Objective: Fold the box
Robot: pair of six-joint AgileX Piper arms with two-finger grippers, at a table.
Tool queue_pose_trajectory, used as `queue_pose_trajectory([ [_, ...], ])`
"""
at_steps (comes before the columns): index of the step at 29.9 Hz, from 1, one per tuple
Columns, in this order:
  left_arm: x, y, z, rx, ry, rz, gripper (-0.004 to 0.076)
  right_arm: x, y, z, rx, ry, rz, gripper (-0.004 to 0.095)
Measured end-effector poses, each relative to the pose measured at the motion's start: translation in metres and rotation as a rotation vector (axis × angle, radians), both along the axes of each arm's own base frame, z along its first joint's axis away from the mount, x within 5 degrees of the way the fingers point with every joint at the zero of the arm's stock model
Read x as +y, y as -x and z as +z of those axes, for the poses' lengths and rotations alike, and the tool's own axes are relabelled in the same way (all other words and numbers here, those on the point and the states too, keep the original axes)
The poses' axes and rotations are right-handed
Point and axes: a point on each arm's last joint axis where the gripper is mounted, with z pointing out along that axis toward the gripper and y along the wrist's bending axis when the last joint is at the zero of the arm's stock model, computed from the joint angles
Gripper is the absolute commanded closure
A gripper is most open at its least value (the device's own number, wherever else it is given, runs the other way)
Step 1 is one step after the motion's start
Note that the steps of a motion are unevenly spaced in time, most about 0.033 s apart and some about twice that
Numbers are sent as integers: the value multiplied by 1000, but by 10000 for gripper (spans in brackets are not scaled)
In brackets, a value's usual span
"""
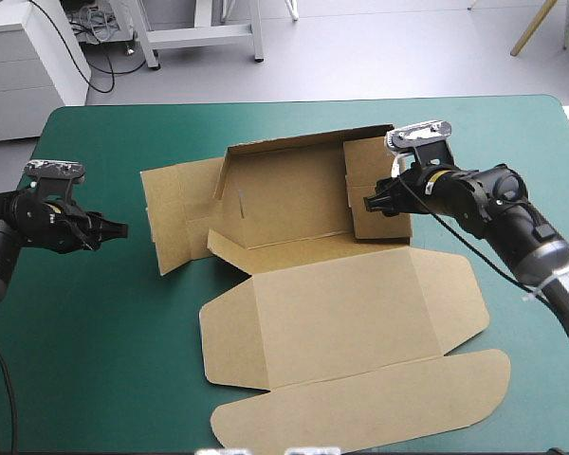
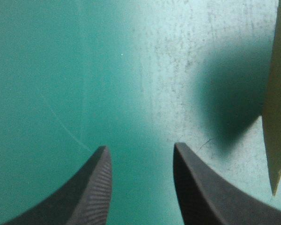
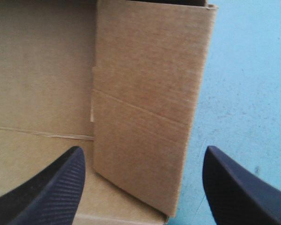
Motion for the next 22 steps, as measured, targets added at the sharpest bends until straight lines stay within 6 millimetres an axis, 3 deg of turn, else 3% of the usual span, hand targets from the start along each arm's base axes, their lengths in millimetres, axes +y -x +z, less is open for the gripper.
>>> queue_pose_trajectory([
  [5,0,0,0,-5,-5,-7,441,-13,-31,-33,85,10,-40,255],
  [9,0,0,0,-5,-6,-7,441,-10,-53,-52,138,-8,2,284],
  [11,0,-1,0,-7,-7,-10,441,-5,-65,-59,160,-18,14,371],
  [13,0,-1,0,-8,-7,-10,441,-2,-73,-65,185,-20,19,578],
  [15,0,-1,0,-8,-6,-11,441,0,-79,-70,208,-18,22,855],
  [16,0,-1,0,-8,-7,-12,441,0,-81,-70,212,-15,22,920],
  [22,0,-1,1,-10,-7,-12,442,-2,-83,-54,238,-8,3,908],
])
